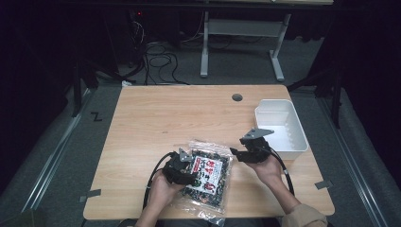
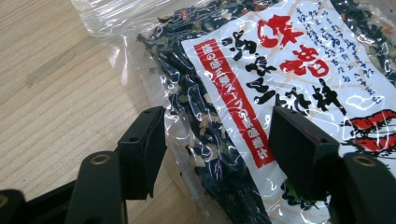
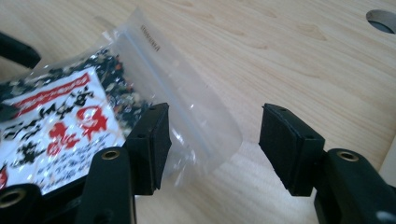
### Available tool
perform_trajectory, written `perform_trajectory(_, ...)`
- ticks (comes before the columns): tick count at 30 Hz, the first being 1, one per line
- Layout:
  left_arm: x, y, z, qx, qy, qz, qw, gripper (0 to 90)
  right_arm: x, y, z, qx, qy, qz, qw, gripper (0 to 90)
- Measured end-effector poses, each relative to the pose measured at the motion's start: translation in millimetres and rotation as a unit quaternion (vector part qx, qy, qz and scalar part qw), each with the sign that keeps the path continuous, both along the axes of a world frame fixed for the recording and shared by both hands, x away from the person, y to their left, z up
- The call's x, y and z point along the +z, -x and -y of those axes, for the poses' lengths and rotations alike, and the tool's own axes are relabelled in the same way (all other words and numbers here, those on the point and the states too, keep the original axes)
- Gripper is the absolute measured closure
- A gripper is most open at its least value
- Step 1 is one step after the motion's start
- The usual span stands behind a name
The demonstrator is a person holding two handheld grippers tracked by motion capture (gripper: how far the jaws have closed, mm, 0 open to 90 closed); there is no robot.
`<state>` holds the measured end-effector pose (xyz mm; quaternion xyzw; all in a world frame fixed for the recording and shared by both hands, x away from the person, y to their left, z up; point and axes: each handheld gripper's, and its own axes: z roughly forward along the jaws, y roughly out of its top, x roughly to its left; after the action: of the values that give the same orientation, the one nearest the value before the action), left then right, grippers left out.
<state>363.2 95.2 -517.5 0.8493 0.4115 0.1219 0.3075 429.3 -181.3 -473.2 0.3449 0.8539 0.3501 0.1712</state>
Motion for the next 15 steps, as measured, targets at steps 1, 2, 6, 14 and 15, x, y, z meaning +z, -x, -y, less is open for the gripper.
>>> perform_trajectory(1, 0.0, 0.0, 0.0, 0.000, 0.000, 0.000, 1.0000, 37.2, 0.4, -2.9, -1.7, -0.003, 0.003, -0.005, 1.0000, 43.5)
perform_trajectory(2, 0.0, 0.0, -0.1, 0.000, 0.000, 0.000, 1.0000, 37.2, 0.5, -6.2, -3.6, -0.005, 0.003, -0.011, 0.9999, 43.5)
perform_trajectory(6, -0.1, -0.6, -0.5, -0.002, 0.002, -0.001, 1.0000, 37.1, -1.7, -14.5, -7.8, -0.009, 0.000, -0.021, 0.9997, 47.2)
perform_trajectory(14, -0.2, -0.6, -0.5, -0.002, 0.001, 0.000, 1.0000, 37.1, -9.9, -25.5, -5.0, -0.009, -0.004, -0.064, 0.9979, 60.8)
perform_trajectory(15, -0.3, -0.9, -0.6, -0.001, 0.002, -0.001, 1.0000, 36.8, -10.5, -25.9, -5.2, -0.007, -0.006, -0.066, 0.9978, 62.1)
